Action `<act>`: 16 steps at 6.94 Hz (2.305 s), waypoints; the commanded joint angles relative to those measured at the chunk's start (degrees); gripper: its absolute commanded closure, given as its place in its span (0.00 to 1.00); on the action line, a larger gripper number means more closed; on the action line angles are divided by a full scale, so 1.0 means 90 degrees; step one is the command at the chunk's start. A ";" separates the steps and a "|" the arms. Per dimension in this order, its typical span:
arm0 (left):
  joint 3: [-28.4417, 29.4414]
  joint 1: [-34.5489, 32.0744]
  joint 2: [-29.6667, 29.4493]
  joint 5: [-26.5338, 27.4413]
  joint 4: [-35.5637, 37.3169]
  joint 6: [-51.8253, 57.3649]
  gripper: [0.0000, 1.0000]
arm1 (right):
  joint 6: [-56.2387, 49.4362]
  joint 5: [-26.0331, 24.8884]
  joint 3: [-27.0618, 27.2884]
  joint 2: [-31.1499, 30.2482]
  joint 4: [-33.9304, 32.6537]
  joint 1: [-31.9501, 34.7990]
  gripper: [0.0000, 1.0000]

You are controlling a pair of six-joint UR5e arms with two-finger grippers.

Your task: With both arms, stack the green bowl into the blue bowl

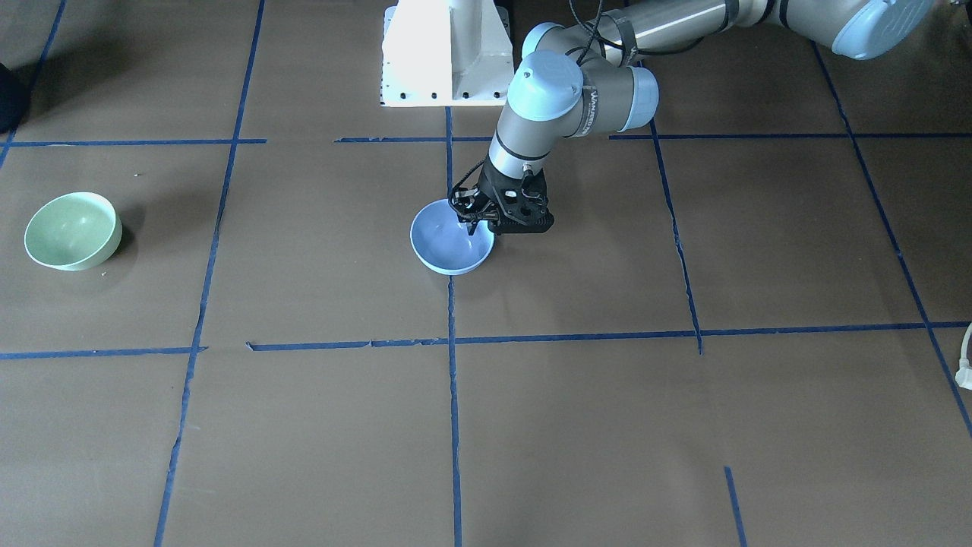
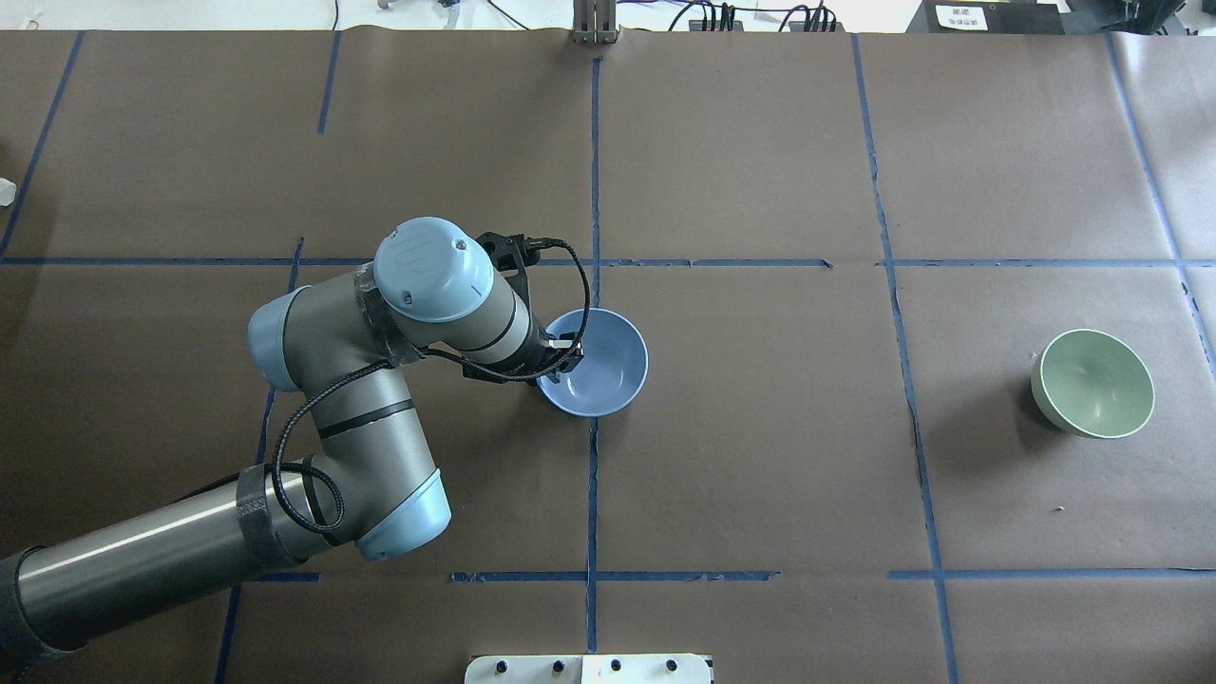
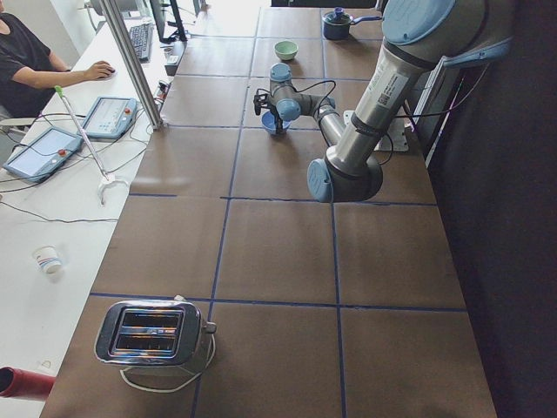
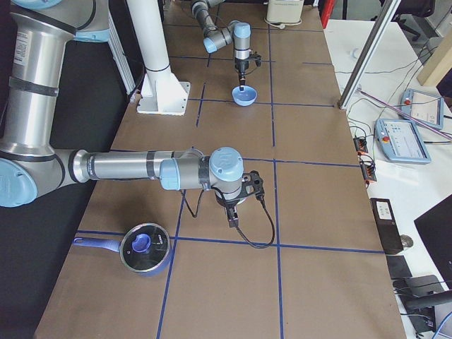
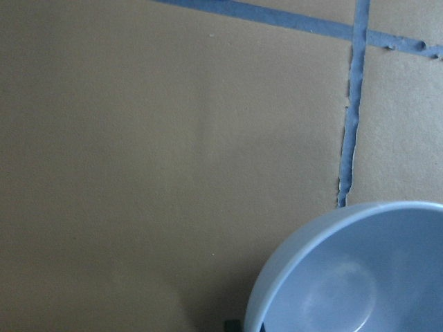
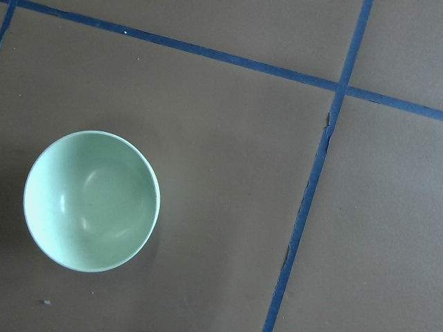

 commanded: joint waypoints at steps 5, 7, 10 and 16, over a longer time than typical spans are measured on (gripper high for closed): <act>-0.1439 -0.1725 0.1681 -0.1675 0.0137 0.0576 0.00 | 0.4170 -0.0989 -0.0505 0.0016 0.2554 -0.1991 0.04; -0.1410 -0.1687 0.1644 -0.1636 0.0137 0.0557 0.00 | 0.5653 -0.1038 -0.0946 0.0026 0.3742 -0.2507 0.03; -0.1381 -0.1677 0.1633 -0.1626 0.0127 0.0557 0.00 | 0.5923 -0.1126 -0.1475 0.0104 0.4149 -0.2880 0.12; -0.1556 -0.1706 0.1643 -0.1646 0.0127 0.0527 0.00 | 0.6391 -0.1303 -0.1448 0.0483 0.4149 -0.3292 1.00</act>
